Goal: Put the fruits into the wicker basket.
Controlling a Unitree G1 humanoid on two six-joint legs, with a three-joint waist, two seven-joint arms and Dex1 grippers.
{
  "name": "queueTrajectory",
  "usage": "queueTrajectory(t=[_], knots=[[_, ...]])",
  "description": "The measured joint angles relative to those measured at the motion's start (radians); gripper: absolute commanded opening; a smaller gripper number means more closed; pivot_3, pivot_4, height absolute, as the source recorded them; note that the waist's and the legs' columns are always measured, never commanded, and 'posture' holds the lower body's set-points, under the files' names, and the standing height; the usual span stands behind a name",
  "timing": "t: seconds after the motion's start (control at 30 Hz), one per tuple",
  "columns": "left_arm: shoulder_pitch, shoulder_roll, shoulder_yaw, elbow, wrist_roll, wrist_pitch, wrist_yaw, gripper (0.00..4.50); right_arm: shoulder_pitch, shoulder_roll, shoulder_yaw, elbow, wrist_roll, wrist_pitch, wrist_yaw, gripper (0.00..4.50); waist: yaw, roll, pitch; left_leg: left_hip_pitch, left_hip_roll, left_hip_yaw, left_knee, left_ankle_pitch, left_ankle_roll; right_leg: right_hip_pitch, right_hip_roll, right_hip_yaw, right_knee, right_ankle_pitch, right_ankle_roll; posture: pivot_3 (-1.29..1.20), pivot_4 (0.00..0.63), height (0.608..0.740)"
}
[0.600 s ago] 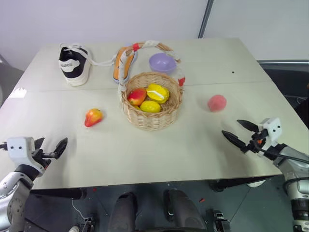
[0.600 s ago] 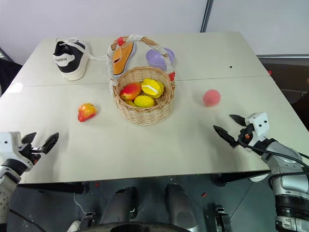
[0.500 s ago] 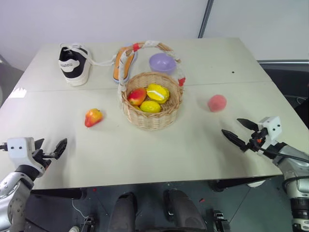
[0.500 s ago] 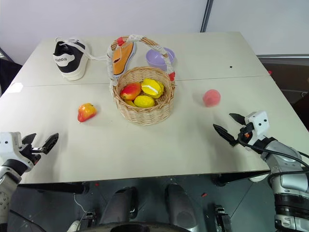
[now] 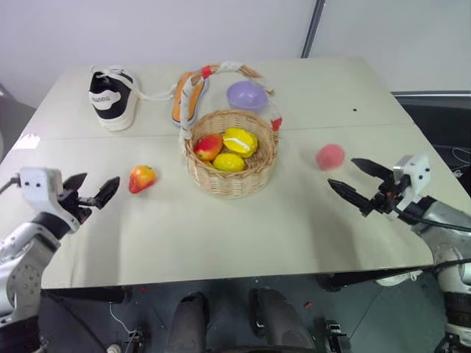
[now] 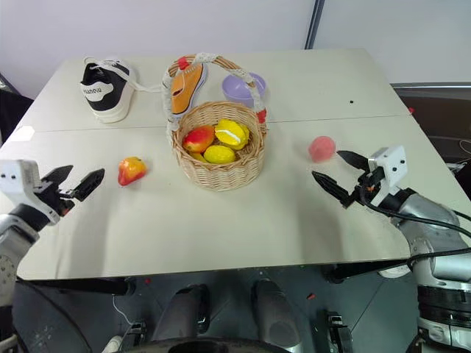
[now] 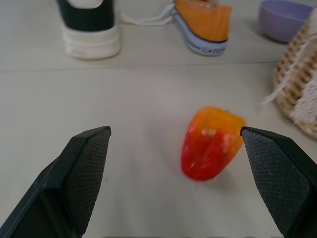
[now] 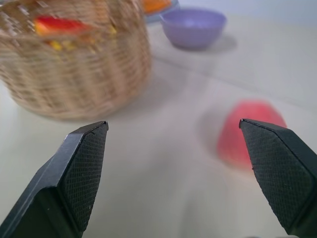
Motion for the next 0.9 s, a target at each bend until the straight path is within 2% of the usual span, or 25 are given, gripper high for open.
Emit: queueTrajectory(t=[0.2,0.33,0.5,0.87,0.9], knots=[[-0.213,0.133,-0.215,0.069,0.083,0.065,-0.087,4.50,-0.080,-0.082,0.066,-0.295,0.155,0.197,0.029,4.42,-0.001,0.000,0.000,0.000,0.000,-0.001,0.000,0.000,0.000,0.000,0.001,0.000,0.000,0.000,0.001,0.00,0.150,0.740],[-0.314,0.146,-0.323,0.161,0.147,0.064,-0.141,4.50,-0.133,-0.081,0.187,-0.424,0.178,0.262,0.014,4.42,-0.002,0.000,0.000,-0.001,0.000,-0.001,0.000,0.000,0.000,-0.001,0.001,-0.001,0.000,0.000,0.000,0.00,0.150,0.740],[-0.405,0.146,-0.401,0.298,0.227,0.073,-0.176,4.50,-0.162,-0.051,0.318,-0.458,0.108,0.257,-0.020,4.42,0.000,-0.001,0.000,-0.003,0.000,-0.001,0.000,0.000,0.000,-0.002,0.000,-0.001,0.000,0.001,-0.001,0.00,0.150,0.740],[-0.469,0.133,-0.472,0.403,0.317,0.116,-0.200,4.50,-0.181,-0.004,0.368,-0.456,0.040,0.217,-0.029,4.42,0.002,-0.001,0.000,-0.003,0.000,-0.001,0.001,0.000,0.000,-0.002,0.001,-0.001,0.001,0.002,-0.001,0.00,0.150,0.740],[-0.475,0.125,-0.475,0.412,0.321,0.117,-0.201,4.24,-0.181,-0.002,0.373,-0.455,0.037,0.217,-0.028,4.48,0.002,-0.001,0.000,-0.003,0.000,-0.001,0.001,0.000,0.000,-0.002,0.001,-0.001,0.001,0.002,0.000,0.00,0.150,0.740]])
